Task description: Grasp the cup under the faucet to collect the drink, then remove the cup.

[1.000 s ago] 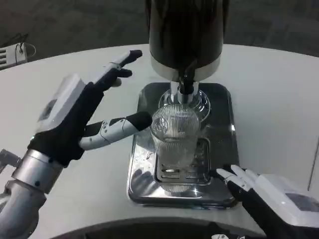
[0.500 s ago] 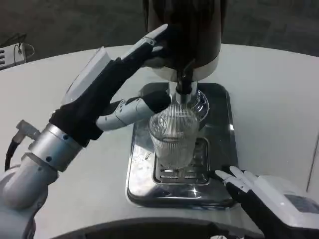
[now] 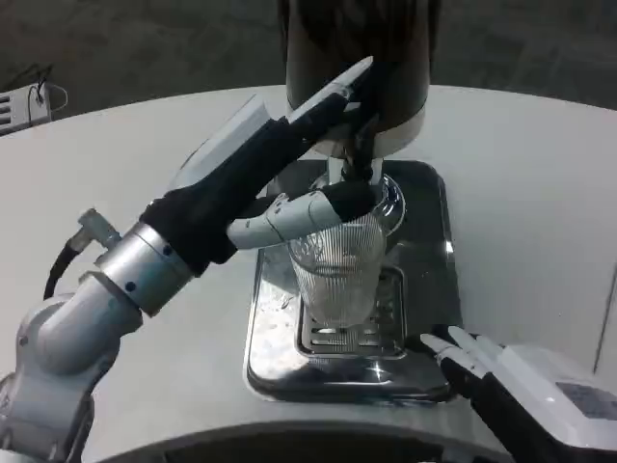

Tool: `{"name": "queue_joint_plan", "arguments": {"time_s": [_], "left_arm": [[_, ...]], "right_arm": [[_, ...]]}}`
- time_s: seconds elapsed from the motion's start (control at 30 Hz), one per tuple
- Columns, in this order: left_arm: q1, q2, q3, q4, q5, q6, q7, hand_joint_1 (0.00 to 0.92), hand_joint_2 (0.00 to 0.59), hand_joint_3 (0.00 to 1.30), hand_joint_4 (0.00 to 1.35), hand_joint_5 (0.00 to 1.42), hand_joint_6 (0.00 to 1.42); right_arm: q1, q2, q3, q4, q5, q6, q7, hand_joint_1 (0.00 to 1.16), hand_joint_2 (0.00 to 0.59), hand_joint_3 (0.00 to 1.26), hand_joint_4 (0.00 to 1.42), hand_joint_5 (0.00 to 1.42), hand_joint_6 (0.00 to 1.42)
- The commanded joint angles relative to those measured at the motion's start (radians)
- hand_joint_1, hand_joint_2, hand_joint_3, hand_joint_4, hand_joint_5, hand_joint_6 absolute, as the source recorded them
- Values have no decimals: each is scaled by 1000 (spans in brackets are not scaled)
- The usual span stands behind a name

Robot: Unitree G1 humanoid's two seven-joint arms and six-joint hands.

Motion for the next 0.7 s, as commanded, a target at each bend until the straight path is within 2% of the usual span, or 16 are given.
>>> {"name": "queue_joint_plan", "arguments": {"time_s": [0.03, 0.2, 0.33, 0.4, 0.47, 0.57, 0.7], "left_arm": [[-25, -8, -27, 19, 36, 17, -22, 0, 55, 21, 0, 96, 154], [-31, -9, -48, 14, 67, 26, -25, 0, 55, 0, 0, 34, 108], [-32, -11, -56, 13, 86, 29, -29, 0, 54, 0, 0, 25, 104], [-33, -6, -63, 8, 102, 31, -31, 0, 53, 0, 0, 22, 104], [-32, 1, -69, 1, 118, 32, -34, 0, 47, 0, 0, 15, 92], [-29, 9, -73, -11, 140, 35, -37, 0, 34, 0, 0, 5, 79], [-27, 22, -87, -23, 169, 44, -47, 0, 20, 0, 0, 0, 62]], "right_arm": [[19, 9, -1, -20, 15, 8, -18, 597, 454, 104, 0, 0, 0], [25, 13, -15, -26, 35, 20, -30, 595, 457, 105, 0, 0, 0], [21, 20, -46, -23, 100, 46, -49, 561, 439, 85, 0, 0, 0], [15, 26, -67, -16, 157, 71, -60, 550, 422, 63, 0, 0, 0], [3, 50, -105, 8, 256, 120, -79, 554, 396, 32, 0, 0, 0], [-12, 58, -140, 36, 365, 168, -116, 585, 349, 1, 0, 0, 0], [-41, 70, -173, 91, 489, 195, -195, 635, 311, 0, 0, 3, 1]]}}
